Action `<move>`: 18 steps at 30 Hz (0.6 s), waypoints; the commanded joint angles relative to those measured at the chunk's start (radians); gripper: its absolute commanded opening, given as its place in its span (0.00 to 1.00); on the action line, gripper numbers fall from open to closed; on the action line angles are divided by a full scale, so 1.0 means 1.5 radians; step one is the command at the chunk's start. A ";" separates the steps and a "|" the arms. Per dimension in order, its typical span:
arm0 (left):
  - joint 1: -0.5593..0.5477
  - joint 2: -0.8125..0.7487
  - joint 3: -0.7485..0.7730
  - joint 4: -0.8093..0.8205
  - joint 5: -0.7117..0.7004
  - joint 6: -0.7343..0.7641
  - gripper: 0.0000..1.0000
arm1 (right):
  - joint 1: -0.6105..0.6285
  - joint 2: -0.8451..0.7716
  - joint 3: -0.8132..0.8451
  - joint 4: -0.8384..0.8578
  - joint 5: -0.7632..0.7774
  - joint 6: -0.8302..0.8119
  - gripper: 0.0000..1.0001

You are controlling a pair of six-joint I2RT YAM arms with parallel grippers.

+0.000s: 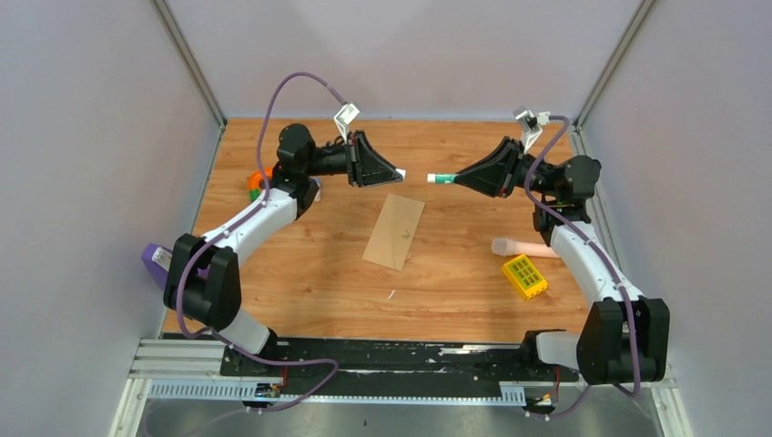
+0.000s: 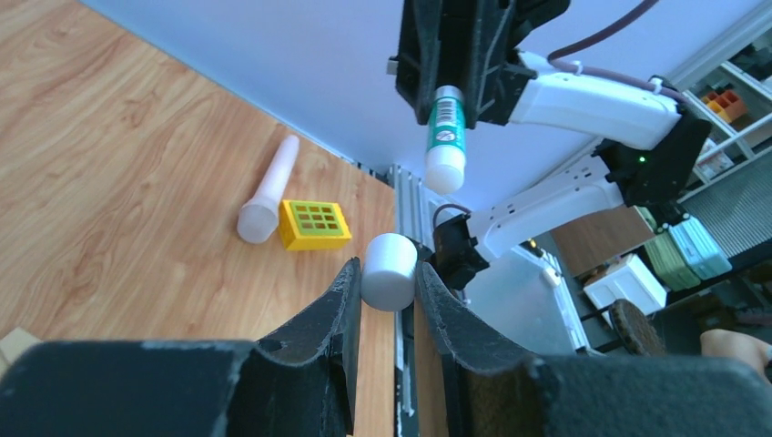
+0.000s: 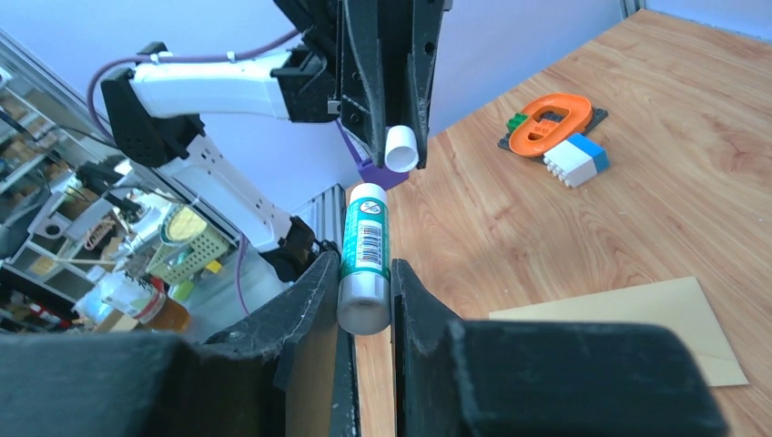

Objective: Place the letter into the envelope and seal it
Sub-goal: Close the solid glue cap on the solid glue.

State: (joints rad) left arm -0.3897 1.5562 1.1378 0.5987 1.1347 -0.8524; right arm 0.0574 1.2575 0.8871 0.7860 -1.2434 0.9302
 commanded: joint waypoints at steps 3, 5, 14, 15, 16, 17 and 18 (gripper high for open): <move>-0.010 -0.025 -0.013 0.162 0.003 -0.102 0.07 | 0.008 0.022 -0.024 0.128 0.049 0.091 0.00; -0.018 -0.022 -0.015 0.177 0.002 -0.111 0.07 | 0.011 0.026 -0.028 0.142 0.055 0.099 0.00; -0.042 -0.002 -0.023 0.209 -0.025 -0.123 0.00 | 0.015 0.041 -0.038 0.204 0.073 0.144 0.00; -0.046 0.000 -0.023 0.205 -0.028 -0.116 0.00 | 0.016 0.041 -0.040 0.209 0.076 0.147 0.00; -0.048 0.001 -0.022 0.197 -0.030 -0.112 0.00 | 0.016 0.042 -0.042 0.214 0.078 0.150 0.00; -0.049 0.003 -0.022 0.194 -0.034 -0.107 0.00 | 0.016 0.042 -0.042 0.215 0.078 0.152 0.00; -0.050 0.003 -0.021 0.188 -0.037 -0.104 0.00 | 0.017 0.041 -0.043 0.215 0.079 0.152 0.00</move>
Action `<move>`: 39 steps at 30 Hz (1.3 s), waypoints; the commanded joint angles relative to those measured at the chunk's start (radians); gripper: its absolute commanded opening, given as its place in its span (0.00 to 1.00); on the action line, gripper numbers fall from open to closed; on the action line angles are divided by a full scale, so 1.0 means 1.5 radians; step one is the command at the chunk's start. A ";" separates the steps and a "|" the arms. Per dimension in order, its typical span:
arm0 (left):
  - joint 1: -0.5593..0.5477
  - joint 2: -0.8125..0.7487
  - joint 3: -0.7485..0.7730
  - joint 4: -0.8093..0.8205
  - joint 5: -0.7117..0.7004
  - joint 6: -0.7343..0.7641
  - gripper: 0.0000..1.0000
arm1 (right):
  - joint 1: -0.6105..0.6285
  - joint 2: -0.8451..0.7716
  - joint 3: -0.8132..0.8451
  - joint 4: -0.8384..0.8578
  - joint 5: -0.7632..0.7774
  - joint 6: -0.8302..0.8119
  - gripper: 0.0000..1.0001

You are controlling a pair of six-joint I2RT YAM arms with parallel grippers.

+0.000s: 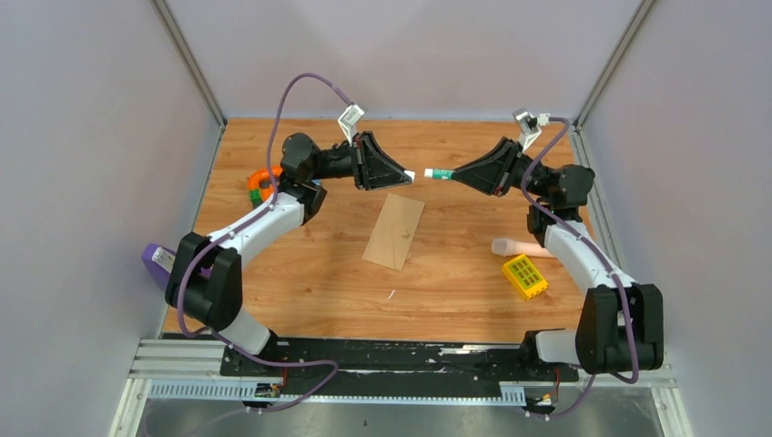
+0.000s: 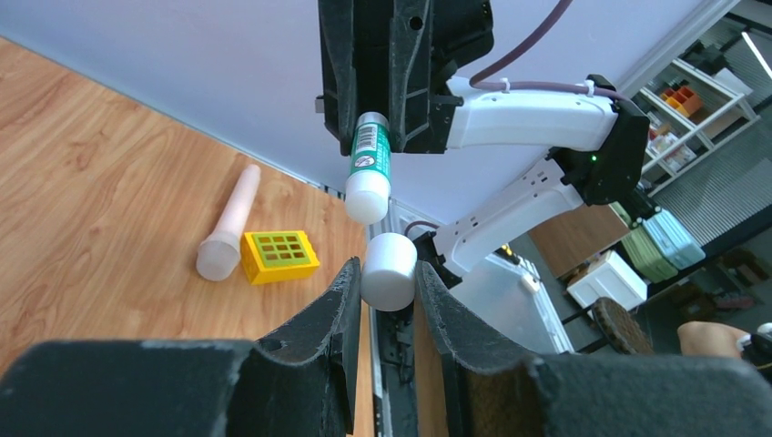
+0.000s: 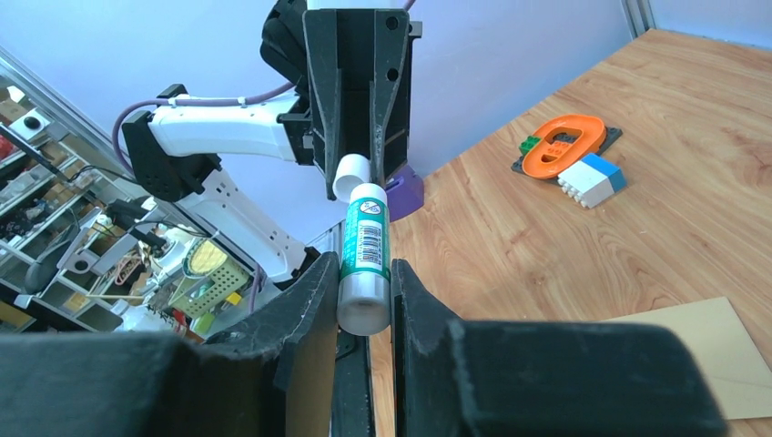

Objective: Place the letter into the envelope and seal it
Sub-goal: Close the solid glue cap on the solid glue.

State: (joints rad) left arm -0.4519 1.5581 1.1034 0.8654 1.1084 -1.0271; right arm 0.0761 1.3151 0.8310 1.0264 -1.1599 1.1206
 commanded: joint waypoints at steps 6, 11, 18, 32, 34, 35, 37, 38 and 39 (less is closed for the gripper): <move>-0.009 0.007 0.008 -0.009 -0.034 0.027 0.00 | 0.020 0.004 -0.010 0.057 0.027 0.019 0.00; -0.009 0.006 0.008 -0.013 -0.035 0.032 0.00 | 0.029 0.011 -0.009 0.050 0.027 0.011 0.00; -0.009 0.005 0.007 -0.016 -0.032 0.034 0.00 | 0.031 0.014 -0.006 0.045 0.027 0.006 0.00; -0.018 0.010 0.010 -0.029 -0.023 0.048 0.00 | 0.035 0.020 -0.002 0.043 0.025 0.002 0.00; -0.020 0.010 0.010 -0.032 -0.023 0.049 0.00 | 0.035 0.021 -0.002 0.042 0.025 0.003 0.00; -0.020 0.010 0.011 -0.033 -0.023 0.050 0.00 | 0.036 0.021 -0.003 0.042 0.025 0.003 0.00; -0.021 0.011 0.010 -0.035 -0.021 0.052 0.00 | 0.036 0.021 -0.003 0.042 0.025 0.002 0.00; -0.021 0.010 0.010 -0.035 -0.021 0.052 0.00 | 0.037 0.021 -0.002 0.040 0.026 0.000 0.00; -0.021 0.010 0.010 -0.036 -0.021 0.052 0.00 | 0.037 0.021 -0.002 0.040 0.025 0.000 0.00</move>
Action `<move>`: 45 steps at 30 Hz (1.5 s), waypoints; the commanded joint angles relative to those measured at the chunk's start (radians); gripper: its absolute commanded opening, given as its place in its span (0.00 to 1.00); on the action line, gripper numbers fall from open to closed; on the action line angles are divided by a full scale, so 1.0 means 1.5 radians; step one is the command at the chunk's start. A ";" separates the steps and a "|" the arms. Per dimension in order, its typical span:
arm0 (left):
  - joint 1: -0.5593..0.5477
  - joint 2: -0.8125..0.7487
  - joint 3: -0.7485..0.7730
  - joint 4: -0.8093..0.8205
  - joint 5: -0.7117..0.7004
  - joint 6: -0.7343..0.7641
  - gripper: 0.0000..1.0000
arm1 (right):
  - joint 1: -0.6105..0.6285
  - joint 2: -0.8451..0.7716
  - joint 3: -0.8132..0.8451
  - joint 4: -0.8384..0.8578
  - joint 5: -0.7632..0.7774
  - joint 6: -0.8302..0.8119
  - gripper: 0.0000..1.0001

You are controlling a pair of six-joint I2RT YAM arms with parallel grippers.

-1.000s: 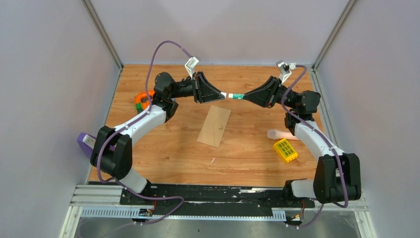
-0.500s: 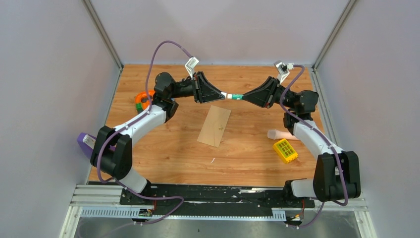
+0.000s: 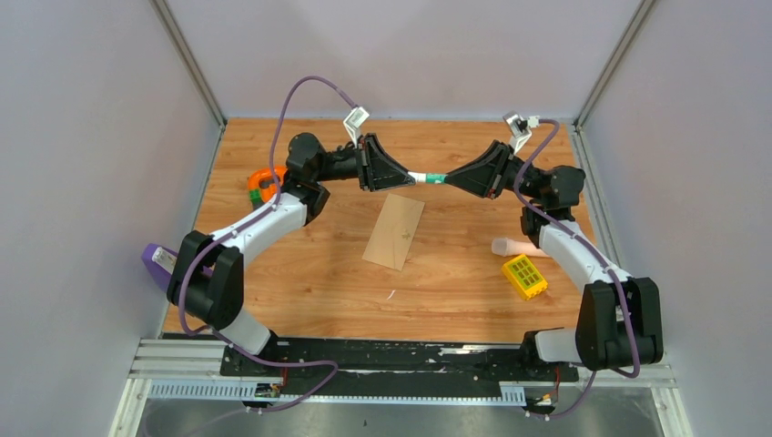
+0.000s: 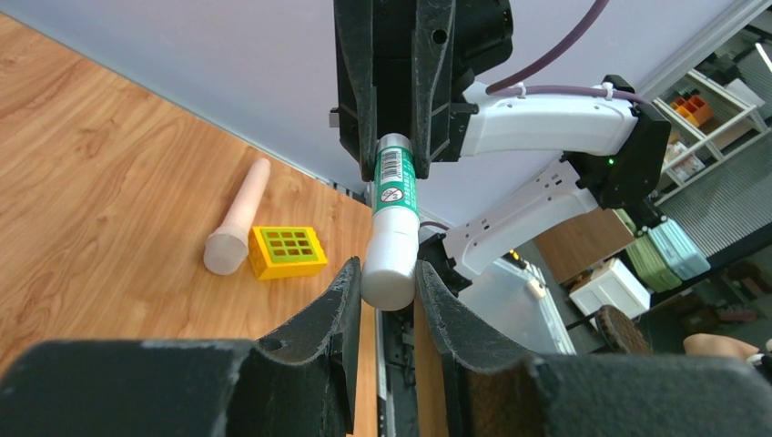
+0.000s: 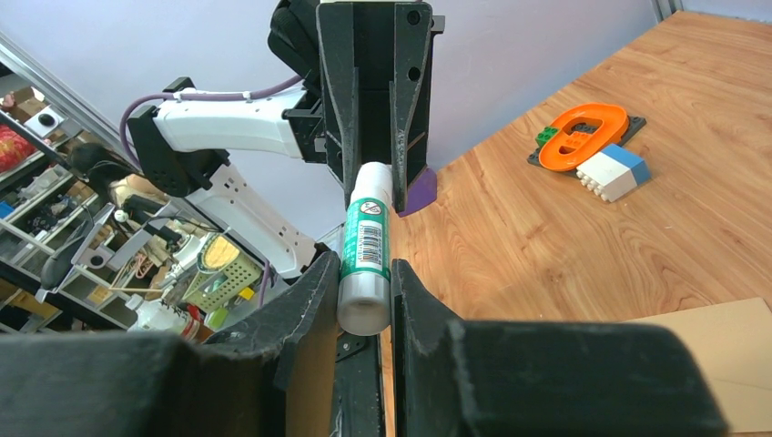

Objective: Place the letter into the envelope and seal it
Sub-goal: Close the solid glue cap on the solid glue.

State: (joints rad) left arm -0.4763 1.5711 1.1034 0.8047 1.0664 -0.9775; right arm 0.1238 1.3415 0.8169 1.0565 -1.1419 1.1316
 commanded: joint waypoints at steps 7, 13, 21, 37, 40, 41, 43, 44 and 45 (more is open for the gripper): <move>-0.005 0.002 0.013 0.008 0.009 0.015 0.00 | 0.005 0.005 0.005 0.011 0.014 -0.018 0.00; -0.006 0.000 0.012 0.012 0.010 0.012 0.00 | 0.005 0.003 0.003 0.006 0.014 -0.025 0.00; -0.005 0.001 0.012 0.016 0.012 0.007 0.00 | 0.005 0.006 0.003 0.002 0.014 -0.029 0.00; -0.015 0.005 0.013 0.026 0.019 0.000 0.00 | 0.009 0.016 0.006 0.006 0.015 -0.028 0.00; -0.019 0.007 0.014 0.018 0.022 0.010 0.00 | 0.010 0.018 0.007 0.011 0.015 -0.023 0.00; -0.020 0.008 0.012 0.016 0.021 0.011 0.00 | 0.010 0.018 0.008 0.012 0.015 -0.022 0.00; -0.021 0.009 0.013 0.015 0.021 0.012 0.00 | 0.011 0.018 0.009 0.008 0.016 -0.025 0.00; -0.022 0.010 0.014 0.015 0.021 0.012 0.00 | 0.011 0.017 0.009 0.004 0.016 -0.029 0.00; -0.022 0.010 0.015 0.015 0.022 0.011 0.00 | 0.011 0.017 0.008 0.002 0.017 -0.033 0.00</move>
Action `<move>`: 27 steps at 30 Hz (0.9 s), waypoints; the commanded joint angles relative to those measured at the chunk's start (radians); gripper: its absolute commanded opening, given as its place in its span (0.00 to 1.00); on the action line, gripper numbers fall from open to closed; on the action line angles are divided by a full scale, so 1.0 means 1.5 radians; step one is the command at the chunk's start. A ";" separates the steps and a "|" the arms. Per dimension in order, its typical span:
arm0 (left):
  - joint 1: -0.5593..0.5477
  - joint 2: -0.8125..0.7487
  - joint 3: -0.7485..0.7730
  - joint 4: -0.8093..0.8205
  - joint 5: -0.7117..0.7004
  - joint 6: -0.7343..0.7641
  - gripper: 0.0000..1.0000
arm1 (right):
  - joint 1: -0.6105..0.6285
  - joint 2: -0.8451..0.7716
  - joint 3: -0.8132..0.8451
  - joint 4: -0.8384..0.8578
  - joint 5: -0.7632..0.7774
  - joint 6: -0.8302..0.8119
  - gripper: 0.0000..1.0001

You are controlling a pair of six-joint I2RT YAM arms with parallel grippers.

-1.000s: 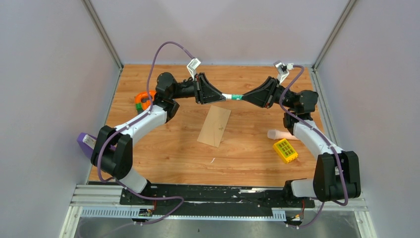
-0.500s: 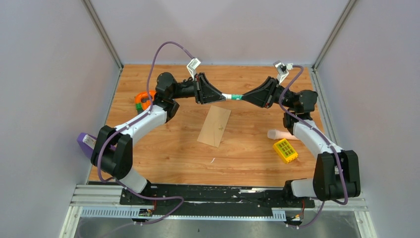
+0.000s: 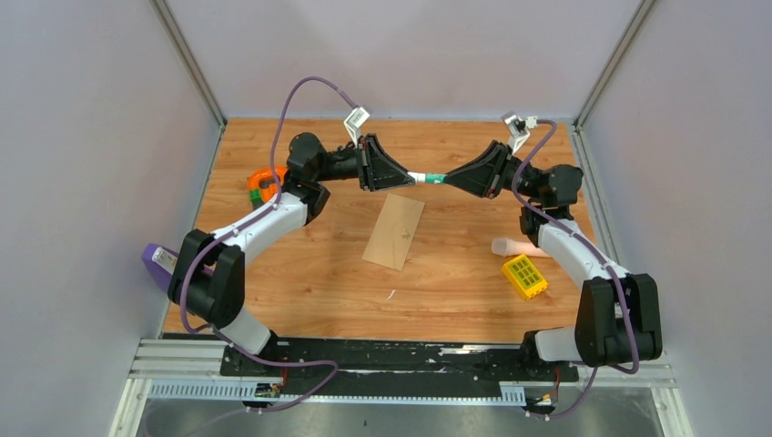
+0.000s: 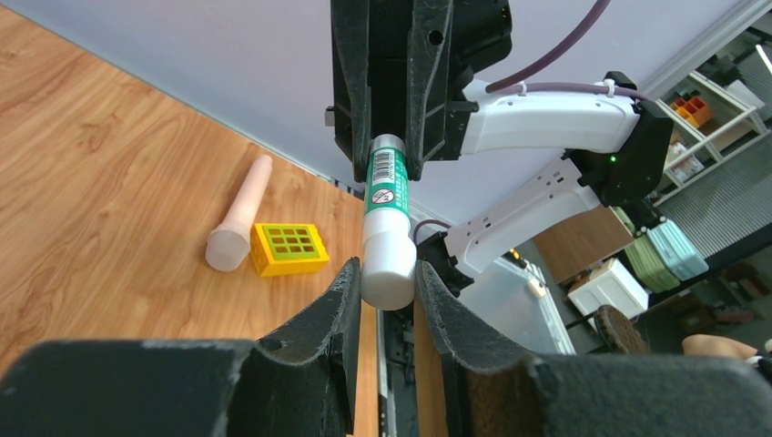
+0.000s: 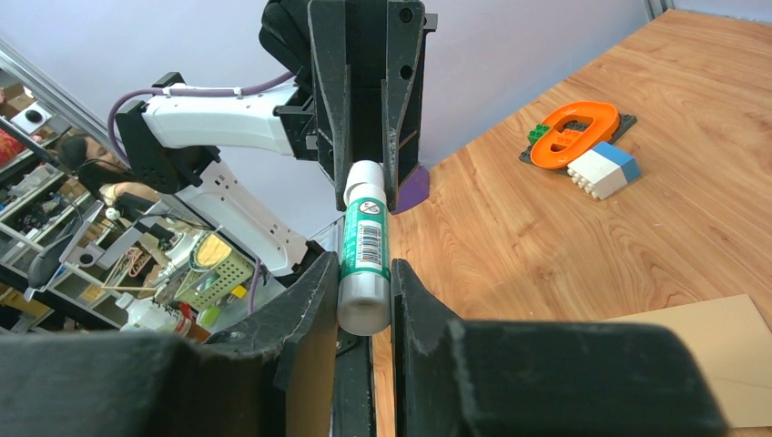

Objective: Place the letter into the envelope and seal it
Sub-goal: Close the solid glue cap on the solid glue.

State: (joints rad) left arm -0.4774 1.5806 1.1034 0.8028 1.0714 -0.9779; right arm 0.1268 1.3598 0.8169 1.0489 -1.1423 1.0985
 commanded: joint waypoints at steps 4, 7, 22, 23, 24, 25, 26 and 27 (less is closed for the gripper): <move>-0.022 0.006 0.017 0.016 0.018 0.011 0.00 | 0.014 0.006 0.009 -0.001 0.017 -0.022 0.00; -0.022 0.004 0.018 0.015 0.018 0.012 0.00 | 0.024 0.005 0.011 -0.021 0.015 -0.043 0.00; -0.024 -0.004 0.014 -0.045 0.026 0.069 0.00 | 0.049 0.002 0.039 -0.105 0.006 -0.120 0.00; -0.024 -0.004 0.015 -0.061 0.027 0.076 0.00 | 0.048 0.002 0.047 -0.127 0.006 -0.136 0.00; -0.025 -0.005 0.015 -0.068 0.027 0.088 0.00 | 0.048 0.001 0.053 -0.147 0.007 -0.151 0.00; -0.025 -0.006 0.015 -0.081 0.027 0.094 0.00 | 0.049 0.002 0.061 -0.175 0.007 -0.168 0.00; -0.025 -0.008 0.015 -0.088 0.028 0.105 0.00 | 0.048 0.001 0.066 -0.194 0.006 -0.183 0.00; -0.025 -0.008 0.017 -0.101 0.027 0.110 0.00 | 0.049 0.001 0.069 -0.202 0.004 -0.196 0.00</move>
State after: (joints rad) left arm -0.4675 1.5848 1.1034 0.7048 1.0805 -0.8856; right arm 0.1520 1.3602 0.8547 0.8577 -1.1458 0.9161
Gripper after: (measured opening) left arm 0.302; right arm 0.230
